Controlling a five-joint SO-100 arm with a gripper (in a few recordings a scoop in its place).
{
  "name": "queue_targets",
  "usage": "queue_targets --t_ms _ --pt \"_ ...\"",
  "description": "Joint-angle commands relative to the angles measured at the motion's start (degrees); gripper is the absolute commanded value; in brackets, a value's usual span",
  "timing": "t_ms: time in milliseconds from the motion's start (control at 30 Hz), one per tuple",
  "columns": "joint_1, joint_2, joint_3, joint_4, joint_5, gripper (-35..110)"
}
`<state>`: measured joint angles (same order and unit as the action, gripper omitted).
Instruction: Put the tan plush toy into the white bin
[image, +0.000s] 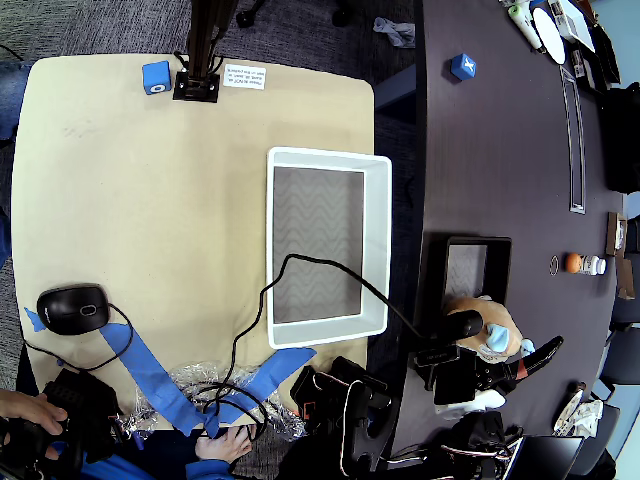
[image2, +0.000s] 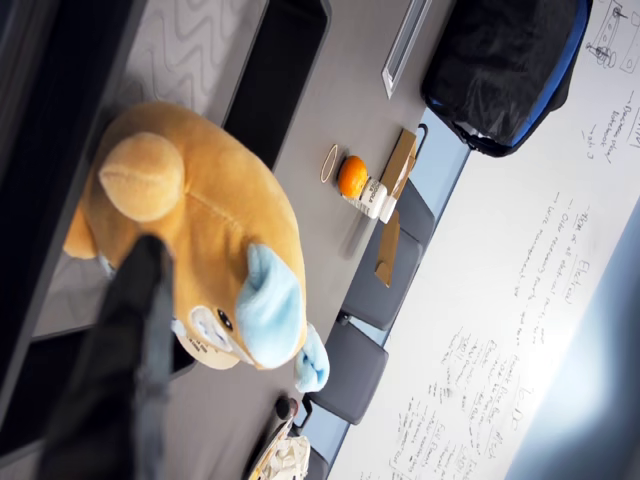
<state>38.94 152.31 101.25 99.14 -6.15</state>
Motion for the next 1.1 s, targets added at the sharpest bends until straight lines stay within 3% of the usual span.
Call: queue_targets --t_ms 0,1067 --pt "0.97 4.66 1.23 -0.35 1.23 91" --pt "2.11 0.70 -1.67 0.97 4.39 91"
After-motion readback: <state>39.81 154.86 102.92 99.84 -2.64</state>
